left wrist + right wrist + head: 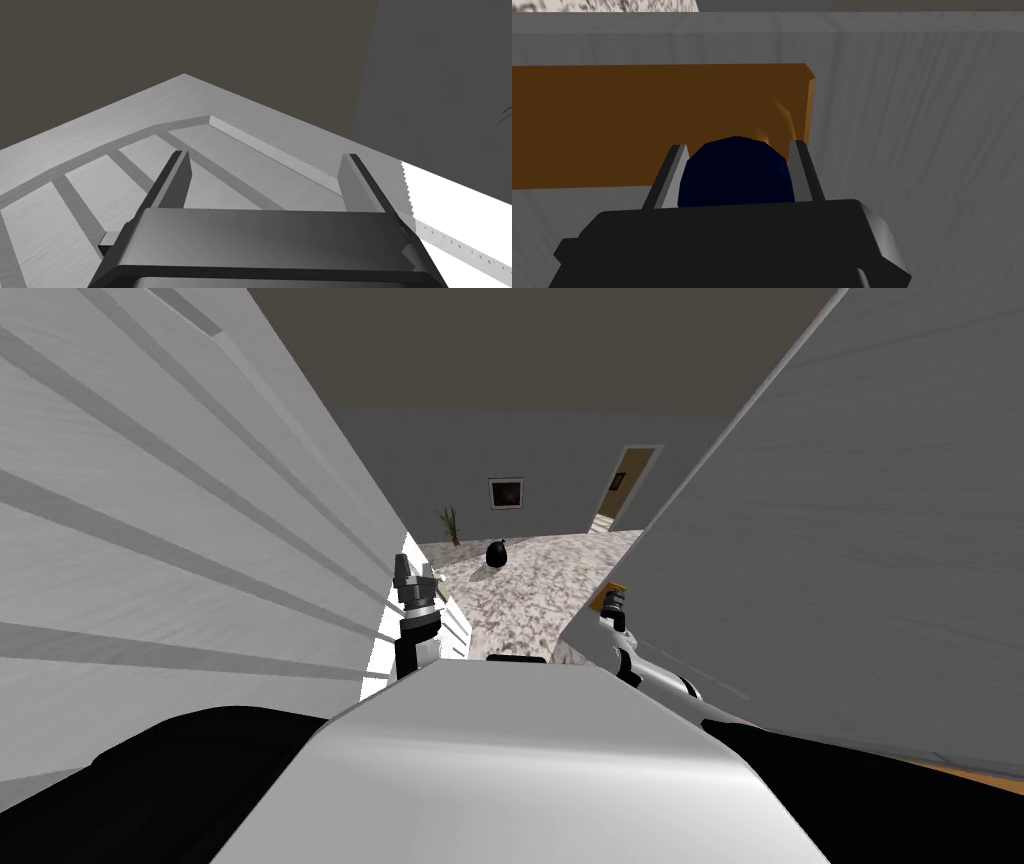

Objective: Push the door open

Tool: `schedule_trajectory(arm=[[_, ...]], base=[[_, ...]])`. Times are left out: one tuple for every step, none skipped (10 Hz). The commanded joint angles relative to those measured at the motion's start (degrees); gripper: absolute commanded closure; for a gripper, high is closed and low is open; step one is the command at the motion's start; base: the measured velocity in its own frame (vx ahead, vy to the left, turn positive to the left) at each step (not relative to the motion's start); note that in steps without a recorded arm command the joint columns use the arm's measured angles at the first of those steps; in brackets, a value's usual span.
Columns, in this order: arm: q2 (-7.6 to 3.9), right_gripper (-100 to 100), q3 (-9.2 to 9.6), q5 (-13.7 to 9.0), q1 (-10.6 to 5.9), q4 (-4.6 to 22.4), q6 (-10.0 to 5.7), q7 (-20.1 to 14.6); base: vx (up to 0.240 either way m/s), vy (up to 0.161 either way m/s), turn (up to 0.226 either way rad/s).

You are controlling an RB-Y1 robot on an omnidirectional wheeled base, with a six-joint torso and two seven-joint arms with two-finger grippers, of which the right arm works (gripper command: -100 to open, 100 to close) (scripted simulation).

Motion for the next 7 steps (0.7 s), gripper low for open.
schedule_trajectory(arm=[[-1.14, 100, -1.51, -0.44, 0.02, 1.36, -0.92, 0.48], [-1.38, 100, -2.13, -0.64, 0.18, 1.44, -0.96, 0.71], [-1.38, 100, -2.13, -0.64, 0.18, 1.57, -0.96, 0.71], [-1.38, 100, -2.13, -0.64, 0.18, 1.44, -0.96, 0.71], [-1.84, 100, -3.34, -1.02, 0.49, 1.6, -1.03, 1.14], [-2.06, 100, -3.93, -1.2, 0.64, 1.67, -1.06, 1.35], [-2.27, 100, -4.47, -1.38, 0.78, 1.75, -1.09, 1.55]], base=[[0.161, 0.004, -0.025], [0.182, 0.02, -0.06], [0.137, 0.022, -0.059], [0.061, 0.001, -0.01], [0.16, 0.015, -0.049], [0.227, 0.058, -0.066], [0.19, 0.034, -0.079]])
